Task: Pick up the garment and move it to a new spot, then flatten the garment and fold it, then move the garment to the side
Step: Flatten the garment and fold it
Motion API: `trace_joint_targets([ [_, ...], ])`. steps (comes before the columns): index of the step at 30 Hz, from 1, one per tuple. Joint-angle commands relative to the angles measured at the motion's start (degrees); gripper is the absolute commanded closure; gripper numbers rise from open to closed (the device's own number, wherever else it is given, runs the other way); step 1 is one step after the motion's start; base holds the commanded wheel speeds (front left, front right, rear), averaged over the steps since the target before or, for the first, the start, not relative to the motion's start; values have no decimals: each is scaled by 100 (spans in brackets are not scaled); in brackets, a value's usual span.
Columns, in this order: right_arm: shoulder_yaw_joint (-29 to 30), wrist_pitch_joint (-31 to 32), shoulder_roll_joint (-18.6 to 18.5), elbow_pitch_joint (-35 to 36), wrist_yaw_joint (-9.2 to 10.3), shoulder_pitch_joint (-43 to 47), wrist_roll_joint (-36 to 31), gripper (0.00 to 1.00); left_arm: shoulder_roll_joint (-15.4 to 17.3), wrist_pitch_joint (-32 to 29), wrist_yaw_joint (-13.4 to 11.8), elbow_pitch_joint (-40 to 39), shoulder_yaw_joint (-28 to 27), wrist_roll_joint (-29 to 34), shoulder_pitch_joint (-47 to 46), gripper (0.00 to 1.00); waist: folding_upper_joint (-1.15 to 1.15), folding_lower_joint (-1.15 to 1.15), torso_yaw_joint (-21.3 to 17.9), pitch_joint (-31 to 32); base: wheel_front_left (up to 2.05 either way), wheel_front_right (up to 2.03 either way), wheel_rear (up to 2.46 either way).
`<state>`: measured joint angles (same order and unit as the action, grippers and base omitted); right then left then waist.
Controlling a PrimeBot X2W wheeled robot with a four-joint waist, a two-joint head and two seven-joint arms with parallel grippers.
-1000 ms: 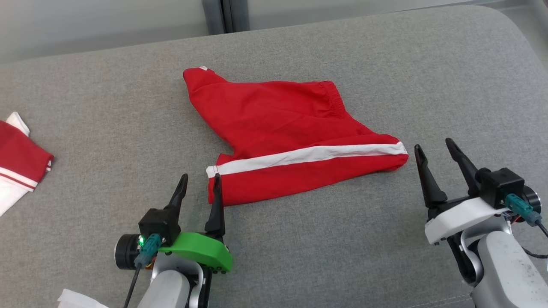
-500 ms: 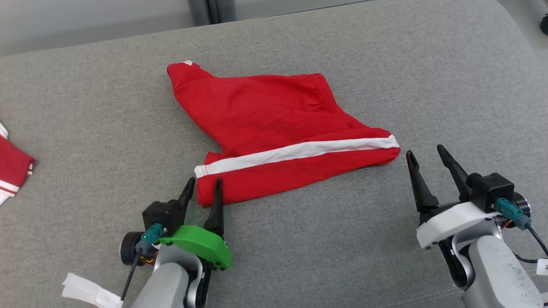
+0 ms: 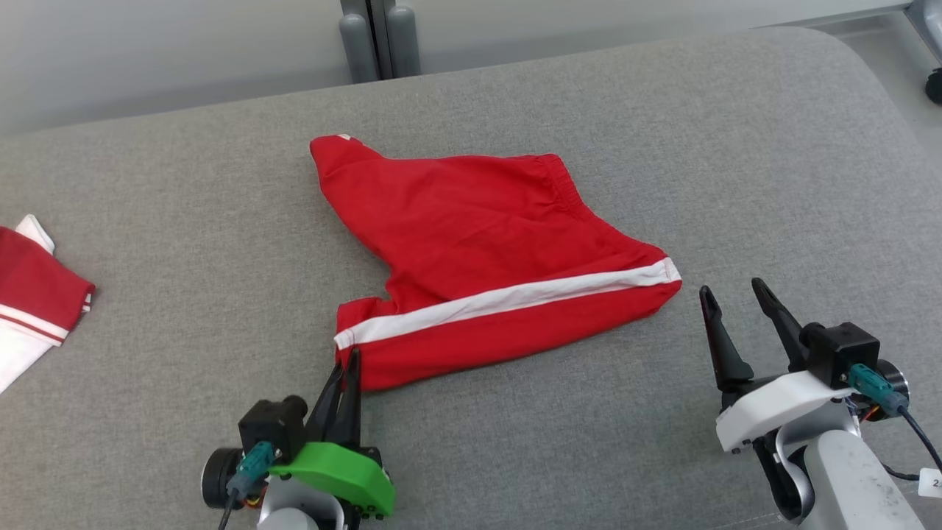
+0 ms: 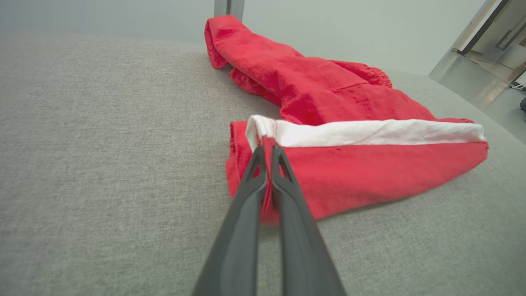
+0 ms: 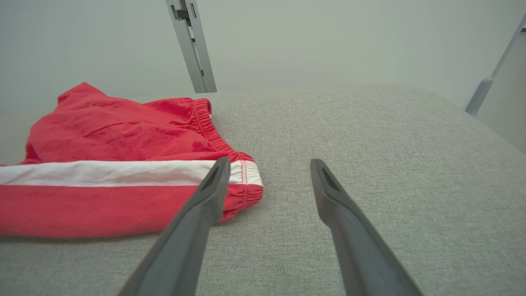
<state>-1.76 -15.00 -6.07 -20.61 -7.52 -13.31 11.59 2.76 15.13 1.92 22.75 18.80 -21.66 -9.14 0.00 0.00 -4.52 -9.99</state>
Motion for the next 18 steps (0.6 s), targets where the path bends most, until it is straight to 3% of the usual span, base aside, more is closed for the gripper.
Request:
trace_joint_targets([
  [1, 8, -26, 26, -20, 6, 125, -39, 0, 26, 3, -46, 25, -82, 67, 154, 100, 0, 0, 80, 211, 0, 0, 0],
  [4, -37, -26, 78, -44, 6, 250, -76, 0, 25, 3, -131, 122, -267, 283, 388, 100, 0, 0, 72, 381, 0, 0, 0],
  [5, -46, -26, 88, -49, 6, 283, -81, 0, 26, 4, -176, 128, -347, 331, 433, 76, 0, 0, 65, 424, 0, 0, 0],
  [6, -75, -26, 118, -72, 6, 377, -81, 0, 25, 4, -286, 181, -499, 473, 549, 0, 0, 0, 45, 526, 0, 0, 0],
  [11, -175, -26, 185, -93, 6, 562, -115, 0, 22, 3, -547, 10, -816, 649, 762, 0, 0, 0, -19, 707, 0, 0, 0],
  [18, -244, -26, 236, -46, 6, 577, -98, 0, 25, 3, -501, -220, -753, 559, 816, 0, 0, 0, -38, 759, 0, 0, 0],
])
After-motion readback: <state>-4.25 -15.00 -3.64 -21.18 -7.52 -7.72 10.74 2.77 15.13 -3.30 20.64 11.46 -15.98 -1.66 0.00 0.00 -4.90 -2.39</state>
